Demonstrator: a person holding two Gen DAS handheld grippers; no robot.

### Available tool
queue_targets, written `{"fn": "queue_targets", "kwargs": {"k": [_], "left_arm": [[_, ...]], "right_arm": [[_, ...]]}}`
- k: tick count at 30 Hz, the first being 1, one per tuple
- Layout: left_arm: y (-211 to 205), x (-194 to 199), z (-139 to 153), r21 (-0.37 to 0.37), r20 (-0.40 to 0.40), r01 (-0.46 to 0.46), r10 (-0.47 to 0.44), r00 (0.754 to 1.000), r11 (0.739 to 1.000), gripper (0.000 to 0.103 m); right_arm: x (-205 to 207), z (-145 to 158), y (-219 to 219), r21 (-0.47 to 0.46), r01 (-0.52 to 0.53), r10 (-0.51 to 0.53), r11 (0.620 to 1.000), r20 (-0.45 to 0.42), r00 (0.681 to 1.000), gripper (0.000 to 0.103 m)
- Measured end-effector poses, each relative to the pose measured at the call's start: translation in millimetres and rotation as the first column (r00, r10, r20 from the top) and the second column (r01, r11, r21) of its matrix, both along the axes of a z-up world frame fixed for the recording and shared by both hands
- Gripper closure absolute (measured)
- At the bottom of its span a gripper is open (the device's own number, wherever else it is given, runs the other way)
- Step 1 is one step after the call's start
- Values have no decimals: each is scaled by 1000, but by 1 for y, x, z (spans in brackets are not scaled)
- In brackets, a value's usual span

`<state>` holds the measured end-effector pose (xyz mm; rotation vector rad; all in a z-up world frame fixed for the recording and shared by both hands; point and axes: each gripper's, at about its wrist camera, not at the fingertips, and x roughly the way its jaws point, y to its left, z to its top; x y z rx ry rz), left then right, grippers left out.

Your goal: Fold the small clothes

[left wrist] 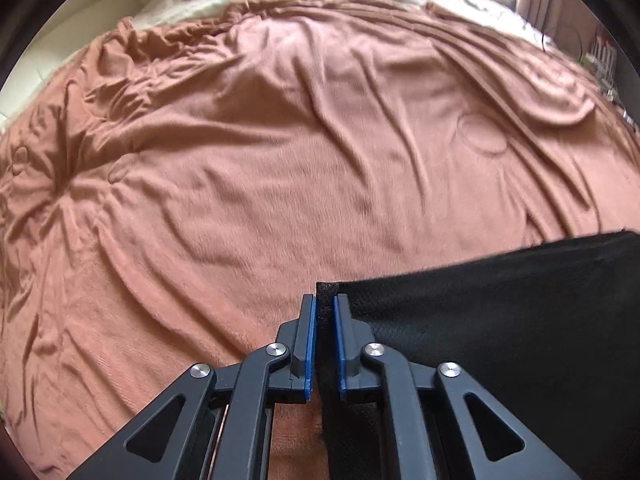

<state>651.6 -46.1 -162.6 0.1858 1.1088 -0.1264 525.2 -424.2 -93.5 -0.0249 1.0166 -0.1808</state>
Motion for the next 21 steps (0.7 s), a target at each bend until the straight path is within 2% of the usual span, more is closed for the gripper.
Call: {"fn": "queue_targets", "kwargs": {"k": [3, 4, 5, 6, 8, 13, 21], "left_arm": [[6, -11, 7, -30, 9, 0, 1, 1000, 1000, 77], [8, -13, 8, -33, 7, -2, 3, 1000, 999, 66], [12, -19, 11, -34, 11, -4, 4, 1000, 999, 59], [14, -23, 13, -32, 17, -4, 5, 1000, 999, 57], [20, -33, 18, -32, 23, -11, 11, 1000, 999, 54], [39, -63, 30, -77, 3, -38, 39, 999, 996, 54], [54, -124, 42, -103, -16, -40, 39, 999, 994, 54]], "right_arm": [[0, 3, -3, 30, 32, -32, 999, 5, 999, 101], [-3, 6, -4, 54, 30, -31, 998, 11, 999, 99], [-5, 8, -5, 75, 29, -30, 997, 16, 999, 87], [-12, 12, -6, 101, 28, -30, 995, 24, 999, 64], [-24, 19, -8, 124, 23, -29, 992, 50, 998, 40], [-61, 31, -8, 152, 6, -15, 988, 63, 998, 40], [-128, 44, -15, 184, -18, 5, 983, 71, 997, 40]]}}
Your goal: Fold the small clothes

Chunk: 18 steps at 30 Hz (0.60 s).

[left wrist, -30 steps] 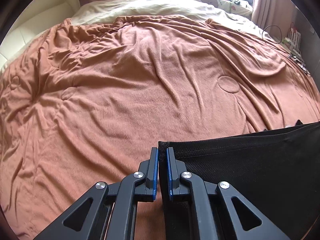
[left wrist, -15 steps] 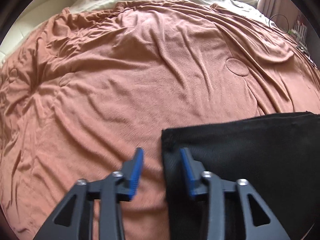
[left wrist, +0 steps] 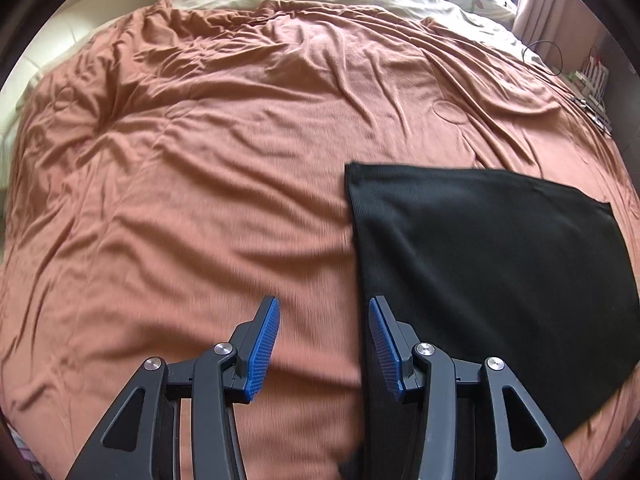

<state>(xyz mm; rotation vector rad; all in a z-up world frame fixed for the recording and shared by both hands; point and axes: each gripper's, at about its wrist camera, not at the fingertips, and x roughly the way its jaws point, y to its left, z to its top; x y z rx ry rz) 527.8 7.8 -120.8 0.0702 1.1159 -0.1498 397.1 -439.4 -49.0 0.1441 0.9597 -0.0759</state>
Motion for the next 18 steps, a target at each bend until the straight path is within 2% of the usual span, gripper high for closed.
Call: {"fn": "queue_targets", "kwargs": {"k": [5, 12, 18], "left_arm": [[4, -32, 3, -21, -5, -5, 5, 1000, 1000, 54], [11, -72, 0, -66, -21, -24, 22, 1000, 998, 54], [18, -97, -8, -121, -49, -52, 46, 998, 991, 54]], "right_arm": [[-45, 11, 6, 15, 4, -4, 1000, 9, 1000, 40], [-97, 12, 3, 85, 33, -34, 996, 13, 999, 41], [-128, 1, -2, 194, 67, -69, 979, 1, 998, 48]]}}
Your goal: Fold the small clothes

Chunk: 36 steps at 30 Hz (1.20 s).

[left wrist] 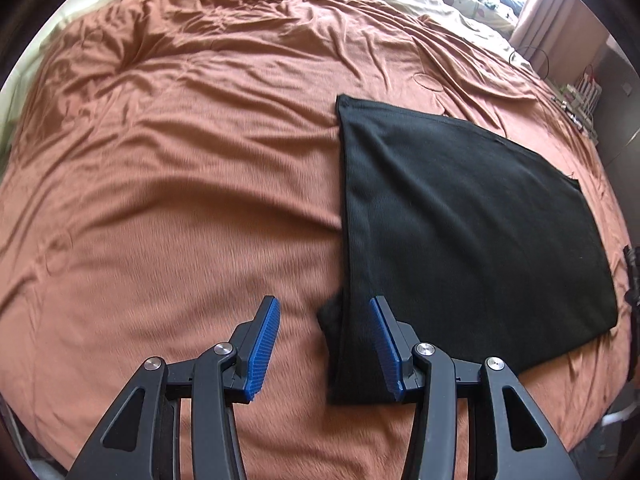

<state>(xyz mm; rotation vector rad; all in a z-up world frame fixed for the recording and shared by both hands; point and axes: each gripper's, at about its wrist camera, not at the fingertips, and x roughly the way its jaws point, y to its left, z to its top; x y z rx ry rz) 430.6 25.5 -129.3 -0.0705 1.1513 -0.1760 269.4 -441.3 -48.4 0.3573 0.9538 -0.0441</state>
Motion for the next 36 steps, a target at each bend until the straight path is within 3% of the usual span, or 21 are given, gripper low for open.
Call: {"fn": "queue_targets", "kwargs": {"k": [5, 11, 15, 21, 24, 30, 33, 36], "left_arm": [[7, -13, -8, -80, -18, -45, 44, 999, 996, 54], [12, -23, -19, -161, -61, -84, 75, 995, 983, 54], [17, -25, -30, -221, -112, -128, 106, 988, 967, 54], [22, -28, -40, -309, -173, -193, 144, 974, 931, 54], [22, -28, -43, -348, -196, -220, 159, 968, 911, 54], [15, -26, -46, -385, -196, -240, 175, 965, 891, 55], [19, -28, -45, -381, -173, -268, 216, 961, 885, 68], [21, -34, -38, -431, -126, -236, 201, 971, 871, 78]], "right_arm": [[-17, -15, -13, 132, 42, -42, 990, -3, 999, 48], [-38, -35, -30, 307, 99, -101, 947, -8, 995, 48], [-50, -52, -41, 453, 128, -143, 883, -1, 990, 48], [-64, -74, -46, 578, 134, -170, 805, 8, 985, 48], [-66, -85, -52, 622, 140, -189, 770, 12, 982, 51], [-65, -103, -61, 658, 158, -228, 736, 21, 973, 57], [-64, -108, -60, 673, 173, -265, 719, 36, 964, 59], [-72, -108, -55, 666, 172, -286, 726, 65, 956, 64]]}}
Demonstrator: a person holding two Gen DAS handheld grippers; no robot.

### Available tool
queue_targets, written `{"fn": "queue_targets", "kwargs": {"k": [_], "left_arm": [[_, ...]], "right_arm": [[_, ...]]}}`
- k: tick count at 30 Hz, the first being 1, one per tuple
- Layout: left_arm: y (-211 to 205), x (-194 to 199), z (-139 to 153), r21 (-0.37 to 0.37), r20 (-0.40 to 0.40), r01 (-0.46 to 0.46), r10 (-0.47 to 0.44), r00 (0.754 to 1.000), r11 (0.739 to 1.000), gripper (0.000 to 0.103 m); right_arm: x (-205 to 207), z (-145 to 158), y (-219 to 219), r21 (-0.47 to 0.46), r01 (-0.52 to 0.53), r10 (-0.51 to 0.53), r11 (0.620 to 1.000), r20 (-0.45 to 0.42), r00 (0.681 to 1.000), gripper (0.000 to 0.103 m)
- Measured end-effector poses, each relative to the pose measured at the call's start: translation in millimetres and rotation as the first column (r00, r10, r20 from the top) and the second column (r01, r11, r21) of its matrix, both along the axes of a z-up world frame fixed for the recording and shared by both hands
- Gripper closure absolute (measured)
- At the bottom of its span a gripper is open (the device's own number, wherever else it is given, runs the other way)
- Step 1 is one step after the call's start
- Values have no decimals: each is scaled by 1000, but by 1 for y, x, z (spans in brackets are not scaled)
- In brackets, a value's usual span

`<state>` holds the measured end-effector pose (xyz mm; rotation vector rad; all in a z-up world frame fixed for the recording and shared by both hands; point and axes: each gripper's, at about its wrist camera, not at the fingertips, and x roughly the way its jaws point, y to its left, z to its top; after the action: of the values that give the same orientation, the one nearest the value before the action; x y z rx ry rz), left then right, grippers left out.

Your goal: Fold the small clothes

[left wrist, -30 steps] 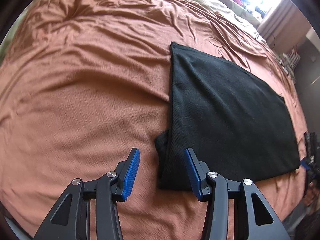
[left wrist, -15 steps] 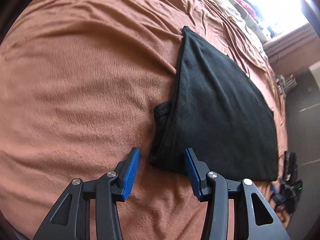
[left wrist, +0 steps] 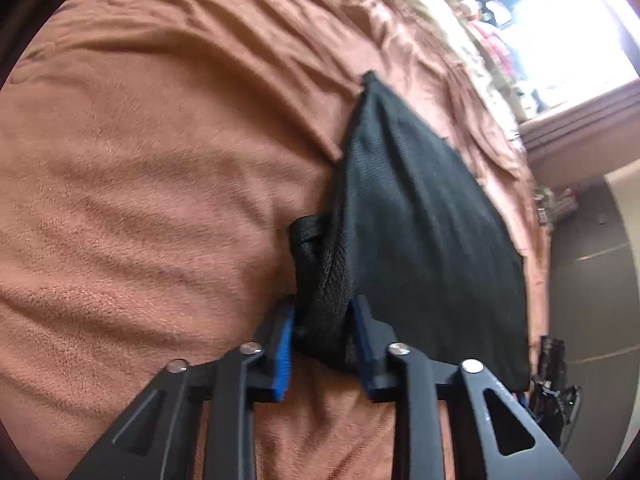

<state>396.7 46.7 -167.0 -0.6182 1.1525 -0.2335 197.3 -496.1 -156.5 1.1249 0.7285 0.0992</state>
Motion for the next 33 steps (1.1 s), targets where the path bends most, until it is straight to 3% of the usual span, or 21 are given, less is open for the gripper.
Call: {"fn": "queue_targets", "kwargs": {"k": [3, 6, 12, 14, 16, 19, 20, 21, 25, 28, 33], "left_arm": [[0, -3, 4, -8, 44, 23, -23, 999, 1000, 78], [0, 2, -2, 14, 27, 19, -19, 999, 1000, 78], [2, 10, -12, 36, 10, 0, 0, 1000, 999, 78], [-2, 12, -12, 64, 18, 0, -1, 1000, 998, 78], [-12, 15, -12, 143, 32, 22, -27, 999, 989, 78], [-22, 16, -8, 227, 49, 37, -50, 998, 973, 83], [-24, 17, -7, 245, 54, 40, -55, 997, 969, 92], [-25, 16, -4, 259, 63, 46, -64, 996, 965, 94], [-26, 14, 4, 301, 95, 52, -84, 992, 952, 96], [-16, 11, 12, 278, 100, 40, -71, 992, 960, 97], [-9, 6, 28, 272, 114, 41, -75, 991, 961, 97]], "right_arm": [[-8, 8, 17, -73, -34, 38, 997, 59, 998, 64], [-12, 5, 30, -151, -70, 78, 986, 49, 996, 64], [-8, -19, 26, -109, -43, 44, 993, 2, 999, 64], [-7, -20, 27, -116, -36, 36, 993, -2, 999, 64], [-4, -20, 29, -132, -37, 38, 990, 2, 999, 64], [0, -14, 33, -195, -36, 31, 980, -29, 999, 80], [2, -8, 35, -213, -38, 30, 976, -42, 999, 88], [7, 1, 39, -227, -40, 29, 973, -51, 998, 96], [5, 18, 52, -314, -41, 18, 949, -76, 997, 101], [7, 36, 64, -371, -45, 17, 927, -79, 997, 101], [12, 54, 80, -389, -67, 26, 919, -108, 994, 101]]}}
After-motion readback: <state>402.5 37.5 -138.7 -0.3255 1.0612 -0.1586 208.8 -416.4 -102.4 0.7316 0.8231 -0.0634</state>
